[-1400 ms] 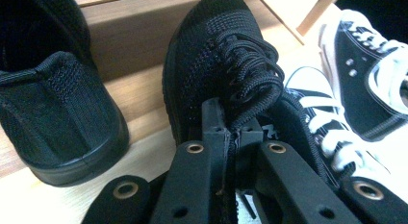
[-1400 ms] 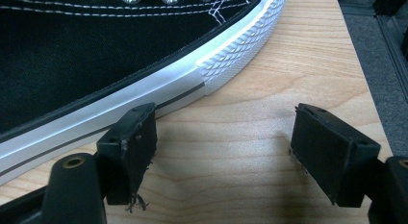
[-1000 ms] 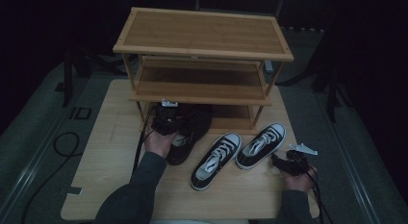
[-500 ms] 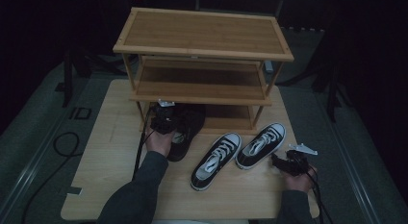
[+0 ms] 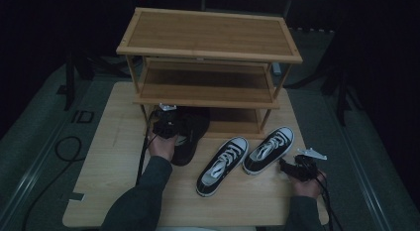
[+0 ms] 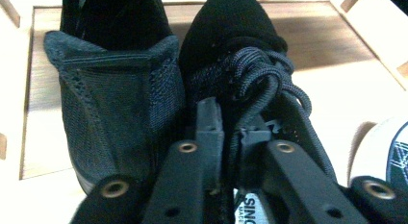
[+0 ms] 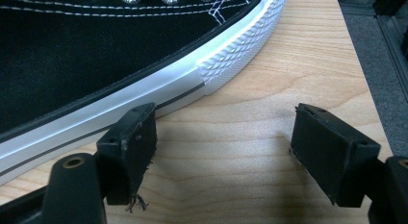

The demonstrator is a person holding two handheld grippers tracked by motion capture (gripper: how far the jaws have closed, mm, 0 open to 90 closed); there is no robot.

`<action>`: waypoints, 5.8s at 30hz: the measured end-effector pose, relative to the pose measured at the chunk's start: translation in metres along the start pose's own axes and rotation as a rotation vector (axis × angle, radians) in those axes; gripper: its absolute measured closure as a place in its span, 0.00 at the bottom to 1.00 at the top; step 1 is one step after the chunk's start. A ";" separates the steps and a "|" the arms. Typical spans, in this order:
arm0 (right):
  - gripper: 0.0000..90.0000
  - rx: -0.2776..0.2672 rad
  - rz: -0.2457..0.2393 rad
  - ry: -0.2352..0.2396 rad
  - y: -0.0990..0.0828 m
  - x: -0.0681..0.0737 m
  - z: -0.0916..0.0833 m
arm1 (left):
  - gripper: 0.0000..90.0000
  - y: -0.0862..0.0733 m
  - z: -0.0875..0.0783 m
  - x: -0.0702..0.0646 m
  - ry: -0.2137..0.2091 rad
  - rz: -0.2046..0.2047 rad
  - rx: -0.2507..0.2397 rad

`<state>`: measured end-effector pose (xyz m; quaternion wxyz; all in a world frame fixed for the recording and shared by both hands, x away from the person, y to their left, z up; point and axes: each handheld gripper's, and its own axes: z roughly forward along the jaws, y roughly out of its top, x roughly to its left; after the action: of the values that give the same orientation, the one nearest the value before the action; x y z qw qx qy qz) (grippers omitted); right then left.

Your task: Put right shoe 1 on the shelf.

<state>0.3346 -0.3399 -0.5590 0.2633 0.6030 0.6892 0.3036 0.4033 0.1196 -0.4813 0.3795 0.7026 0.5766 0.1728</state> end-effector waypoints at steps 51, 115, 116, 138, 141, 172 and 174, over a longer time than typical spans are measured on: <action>0.27 0.000 0.001 0.000 0.000 0.000 0.000 | 1.00 -0.084 -0.062 0.020 -0.101 0.150 0.076; 0.27 -0.001 -0.001 -0.001 0.000 0.000 0.000 | 0.99 -0.061 0.015 -0.047 -0.189 0.283 0.132; 0.27 0.000 0.000 -0.001 0.000 0.000 0.000 | 0.98 -0.062 0.013 -0.046 -0.191 0.283 0.136; 0.27 0.000 -0.001 -0.001 0.000 0.000 0.000 | 1.00 -0.070 0.019 -0.016 -0.137 0.192 0.185; 0.27 0.000 -0.001 -0.001 0.000 0.000 0.000 | 1.00 -0.067 0.023 -0.016 -0.135 0.185 0.188; 0.27 0.000 -0.001 -0.001 0.000 0.000 0.000 | 0.91 -0.052 0.044 -0.012 -0.128 0.161 0.165; 0.27 0.000 -0.001 -0.001 0.000 0.000 0.000 | 0.88 -0.053 0.040 -0.014 -0.142 0.172 0.158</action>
<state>0.3344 -0.3397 -0.5590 0.2636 0.6027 0.6893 0.3034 0.3907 0.0959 -0.5436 0.3463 0.7877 0.4977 0.1087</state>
